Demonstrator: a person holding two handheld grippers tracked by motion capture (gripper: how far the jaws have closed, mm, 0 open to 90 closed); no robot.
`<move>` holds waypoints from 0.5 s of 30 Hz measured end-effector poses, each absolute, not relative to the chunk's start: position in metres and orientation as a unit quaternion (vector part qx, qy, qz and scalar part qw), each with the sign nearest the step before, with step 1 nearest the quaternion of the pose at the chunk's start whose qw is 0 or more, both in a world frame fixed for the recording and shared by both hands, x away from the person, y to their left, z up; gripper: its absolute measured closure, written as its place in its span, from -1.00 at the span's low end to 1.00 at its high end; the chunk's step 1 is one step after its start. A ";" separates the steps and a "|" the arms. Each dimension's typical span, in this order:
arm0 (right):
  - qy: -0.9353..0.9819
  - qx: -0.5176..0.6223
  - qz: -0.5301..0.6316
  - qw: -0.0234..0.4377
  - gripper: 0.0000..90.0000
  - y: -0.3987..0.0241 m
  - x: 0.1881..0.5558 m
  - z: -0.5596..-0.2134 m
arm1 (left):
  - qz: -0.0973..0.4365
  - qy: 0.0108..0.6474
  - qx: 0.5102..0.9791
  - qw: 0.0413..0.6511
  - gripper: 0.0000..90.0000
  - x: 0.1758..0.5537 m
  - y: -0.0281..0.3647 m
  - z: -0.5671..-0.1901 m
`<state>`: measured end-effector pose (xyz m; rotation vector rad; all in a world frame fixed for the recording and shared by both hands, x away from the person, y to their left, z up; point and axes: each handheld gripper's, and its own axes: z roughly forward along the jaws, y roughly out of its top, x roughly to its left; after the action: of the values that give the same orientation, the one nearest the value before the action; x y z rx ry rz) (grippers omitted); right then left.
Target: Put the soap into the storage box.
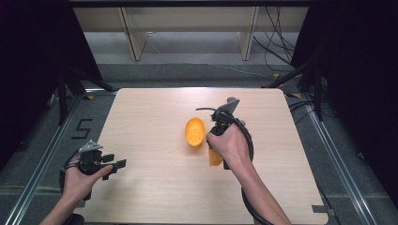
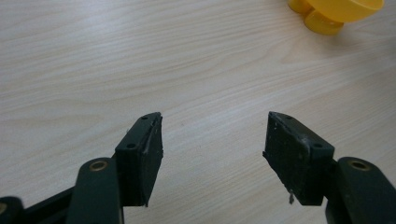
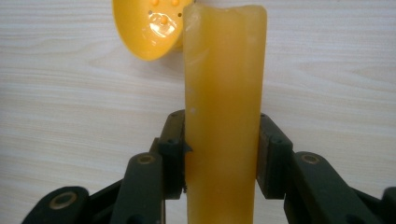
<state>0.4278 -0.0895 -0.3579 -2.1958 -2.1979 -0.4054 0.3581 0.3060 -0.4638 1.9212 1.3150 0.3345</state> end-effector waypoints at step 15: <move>-0.705 -0.697 -0.130 -0.006 0.37 -0.087 0.438 -0.353 | 0.132 0.517 0.753 0.385 -0.19 0.358 0.306 -0.464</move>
<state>0.4384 -0.0868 -0.3528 -2.1989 -2.2223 -0.4090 0.3578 0.3062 -0.4641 1.9179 1.3180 0.3357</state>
